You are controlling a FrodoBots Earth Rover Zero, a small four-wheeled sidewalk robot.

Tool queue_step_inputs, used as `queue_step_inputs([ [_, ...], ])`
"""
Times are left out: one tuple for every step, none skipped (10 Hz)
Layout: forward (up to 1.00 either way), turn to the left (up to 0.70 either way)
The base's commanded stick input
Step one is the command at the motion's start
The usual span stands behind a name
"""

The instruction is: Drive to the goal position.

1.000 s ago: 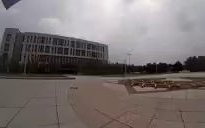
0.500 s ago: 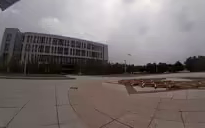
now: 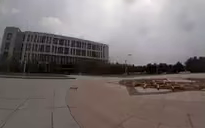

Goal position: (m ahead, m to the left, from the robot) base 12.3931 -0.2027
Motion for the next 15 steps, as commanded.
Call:
queue_step_inputs([
  [0.7,0.0],
  [0.7,0.0],
  [0.7,0.0],
  [0.7,0.0],
  [0.7,0.0],
  [0.7,0.0],
  [0.7,0.0],
  [0.7,0.0],
  [0.7,0.0],
  [0.7,0.0],
  [0.7,0.0],
  [0.7,0.0],
  [0.7,0.0],
  [0.7,0.0],
  [0.7,0.0],
])
